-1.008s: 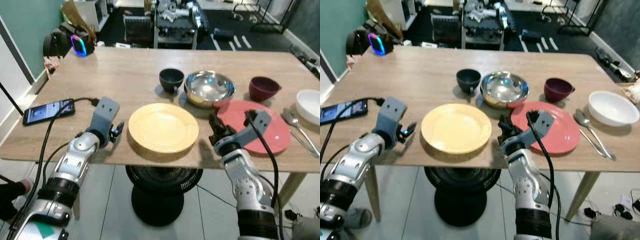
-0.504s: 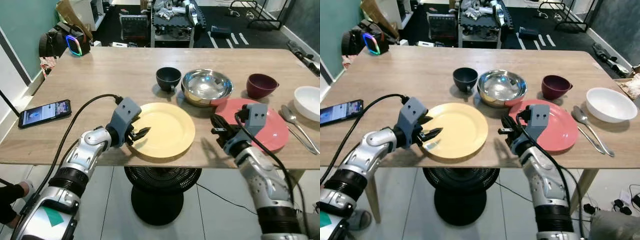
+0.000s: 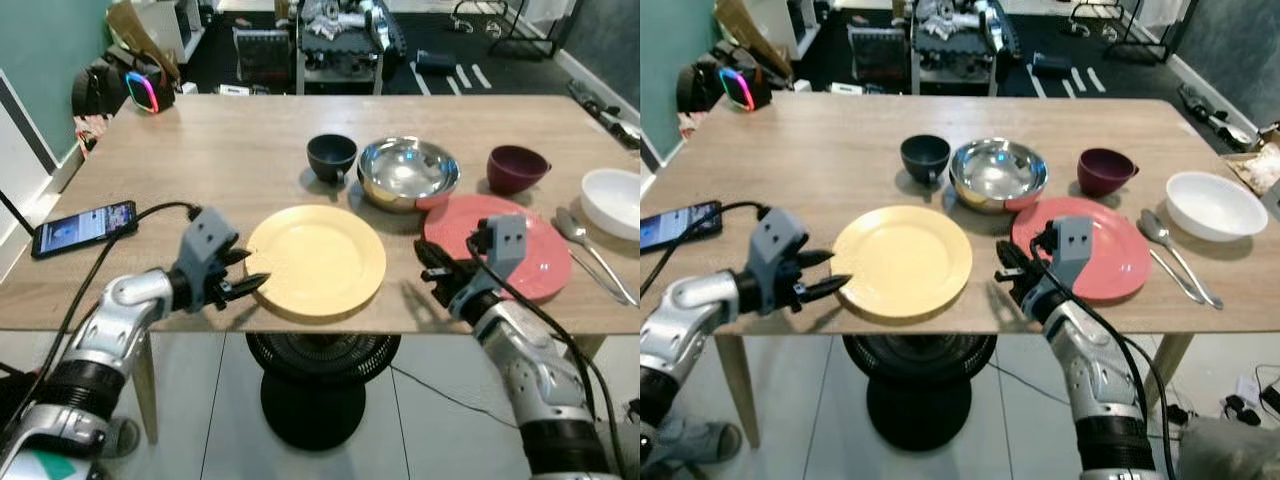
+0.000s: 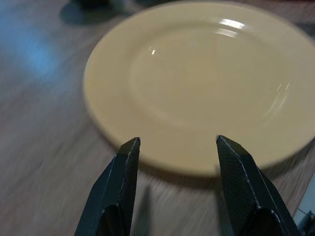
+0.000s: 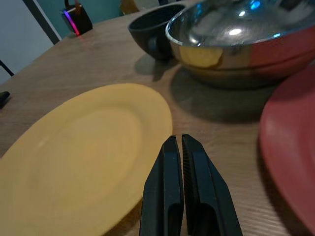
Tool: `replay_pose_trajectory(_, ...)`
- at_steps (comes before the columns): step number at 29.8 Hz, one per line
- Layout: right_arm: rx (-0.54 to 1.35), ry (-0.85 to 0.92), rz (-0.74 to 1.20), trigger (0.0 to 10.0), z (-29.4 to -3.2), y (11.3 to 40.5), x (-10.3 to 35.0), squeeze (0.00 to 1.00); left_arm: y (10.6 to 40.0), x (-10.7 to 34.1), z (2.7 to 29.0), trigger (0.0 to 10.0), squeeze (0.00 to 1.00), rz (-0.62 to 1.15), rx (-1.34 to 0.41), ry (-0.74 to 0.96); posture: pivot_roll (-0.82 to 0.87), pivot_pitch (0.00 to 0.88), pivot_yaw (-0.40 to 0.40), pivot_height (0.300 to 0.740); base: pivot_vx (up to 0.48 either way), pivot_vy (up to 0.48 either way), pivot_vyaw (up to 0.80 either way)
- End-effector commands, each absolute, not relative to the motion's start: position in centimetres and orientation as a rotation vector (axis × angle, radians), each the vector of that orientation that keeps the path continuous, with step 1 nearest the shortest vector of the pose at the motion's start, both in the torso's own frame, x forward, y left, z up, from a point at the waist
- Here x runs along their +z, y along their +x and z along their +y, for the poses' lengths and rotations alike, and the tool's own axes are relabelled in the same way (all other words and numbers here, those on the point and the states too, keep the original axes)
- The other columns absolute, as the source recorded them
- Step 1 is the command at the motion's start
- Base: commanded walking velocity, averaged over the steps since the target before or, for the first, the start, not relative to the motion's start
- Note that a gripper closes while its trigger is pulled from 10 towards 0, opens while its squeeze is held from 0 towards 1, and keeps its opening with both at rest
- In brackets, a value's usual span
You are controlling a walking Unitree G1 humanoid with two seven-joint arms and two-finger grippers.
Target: Setting the table
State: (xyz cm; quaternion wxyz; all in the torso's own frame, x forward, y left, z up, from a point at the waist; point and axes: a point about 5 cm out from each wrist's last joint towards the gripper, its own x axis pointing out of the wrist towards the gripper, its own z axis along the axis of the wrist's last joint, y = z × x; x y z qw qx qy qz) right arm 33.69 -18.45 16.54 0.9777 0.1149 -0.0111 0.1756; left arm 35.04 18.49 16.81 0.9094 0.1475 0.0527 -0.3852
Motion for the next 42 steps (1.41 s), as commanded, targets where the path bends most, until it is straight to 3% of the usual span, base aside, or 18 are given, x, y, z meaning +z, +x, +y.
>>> replay_pose_trajectory(1,0.347,0.263,-0.012,10.0,-18.4,33.9,16.4,0.00,34.9,16.3,18.8,10.0,0.00,0.125,-0.798,0.296,-0.05,0.099,0.101,0.740,0.000,0.000,0.00)
replay_pose_trajectory(8,0.366,0.239,-0.025,10.0,-17.7,34.4,16.8,0.00,36.2,16.6,19.7,10.0,0.00,0.125,-0.739,0.322,-0.06,0.111,0.100,0.740,0.000,0.000,0.00)
replay_pose_trajectory(22,0.309,0.267,-0.016,10.0,-18.8,34.3,16.8,0.00,37.7,17.8,19.4,10.0,0.00,0.120,-0.754,0.414,-0.09,0.145,0.104,0.740,0.000,0.000,0.00)
replay_pose_trajectory(32,0.263,0.250,-0.041,10.0,-20.4,33.6,17.6,0.00,38.4,16.7,17.1,10.0,0.00,0.133,-0.763,0.464,-0.16,0.167,0.112,0.740,0.000,0.000,0.00)
replay_pose_trajectory(37,0.256,0.249,-0.042,10.0,-20.6,33.3,17.7,0.00,38.4,16.5,15.7,10.0,0.00,0.125,-0.817,0.491,-0.17,0.166,0.117,0.740,0.000,0.000,0.00)
replay_pose_trajectory(42,0.252,0.250,-0.044,10.0,-20.6,33.3,17.8,0.00,37.0,13.5,14.0,10.0,0.00,0.183,-0.933,0.454,-0.17,0.161,0.124,0.740,0.000,0.000,0.00)
